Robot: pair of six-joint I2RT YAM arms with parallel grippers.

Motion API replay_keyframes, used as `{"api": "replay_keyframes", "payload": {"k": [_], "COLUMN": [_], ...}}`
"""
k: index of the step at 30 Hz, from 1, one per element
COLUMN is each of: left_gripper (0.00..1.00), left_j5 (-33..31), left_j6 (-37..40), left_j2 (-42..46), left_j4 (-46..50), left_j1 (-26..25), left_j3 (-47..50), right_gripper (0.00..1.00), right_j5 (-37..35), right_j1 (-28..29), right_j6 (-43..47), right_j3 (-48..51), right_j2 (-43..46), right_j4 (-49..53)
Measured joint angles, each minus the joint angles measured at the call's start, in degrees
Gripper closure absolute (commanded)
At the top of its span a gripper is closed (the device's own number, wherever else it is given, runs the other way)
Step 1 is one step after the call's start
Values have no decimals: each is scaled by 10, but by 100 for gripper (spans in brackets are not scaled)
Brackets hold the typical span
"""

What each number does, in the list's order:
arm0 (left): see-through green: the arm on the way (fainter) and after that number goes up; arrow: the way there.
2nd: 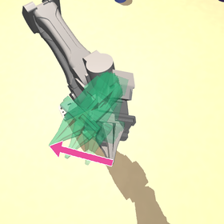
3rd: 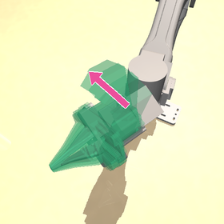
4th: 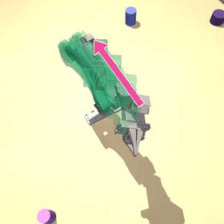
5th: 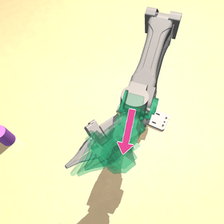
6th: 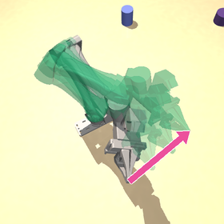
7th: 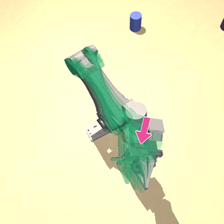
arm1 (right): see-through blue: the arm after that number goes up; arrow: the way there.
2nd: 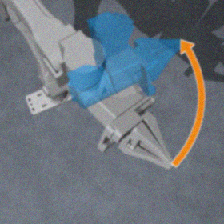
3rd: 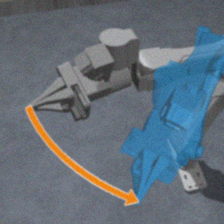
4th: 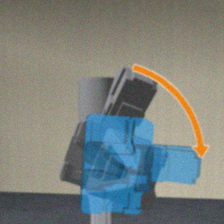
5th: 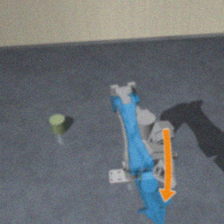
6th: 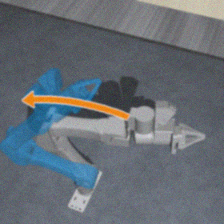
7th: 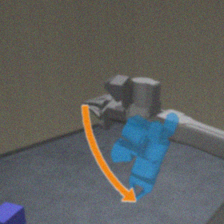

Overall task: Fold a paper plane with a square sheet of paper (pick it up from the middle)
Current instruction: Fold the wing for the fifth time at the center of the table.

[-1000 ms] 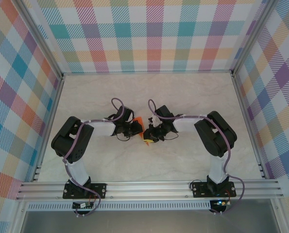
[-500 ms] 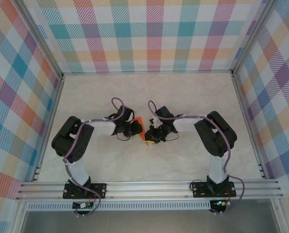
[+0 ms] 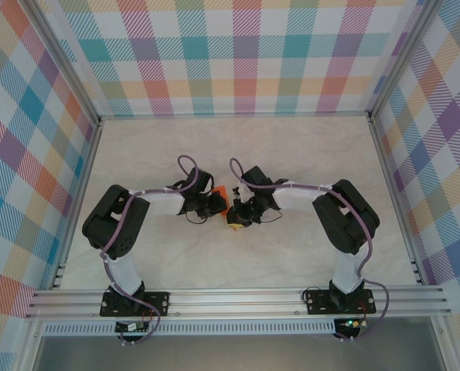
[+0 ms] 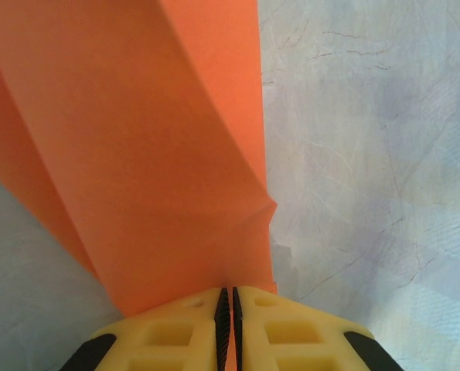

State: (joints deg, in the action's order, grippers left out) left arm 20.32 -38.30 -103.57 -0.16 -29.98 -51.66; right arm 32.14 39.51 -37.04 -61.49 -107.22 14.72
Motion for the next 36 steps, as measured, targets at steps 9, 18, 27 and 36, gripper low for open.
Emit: {"api": "replay_keyframes", "payload": {"k": [9,18,27,36], "left_gripper": [85,85,85,85], "left_j5": [0,0,0,0], "left_j6": [0,0,0,0], "left_j2": [0,-2,-2,-3], "left_j4": [1,5,6,11], "left_j1": [0,0,0,0], "left_j3": [-1,-4,-5,-7], "right_gripper": [87,87,88,87], "right_j5": [-24,-32,-28,-32], "right_j1": [2,2,2,1], "right_j6": [3,5,5,16], "right_j3": [0,12,31,63], "right_j2": [-16,-16,-15,12], "right_j4": [17,9,-14,-12]}}
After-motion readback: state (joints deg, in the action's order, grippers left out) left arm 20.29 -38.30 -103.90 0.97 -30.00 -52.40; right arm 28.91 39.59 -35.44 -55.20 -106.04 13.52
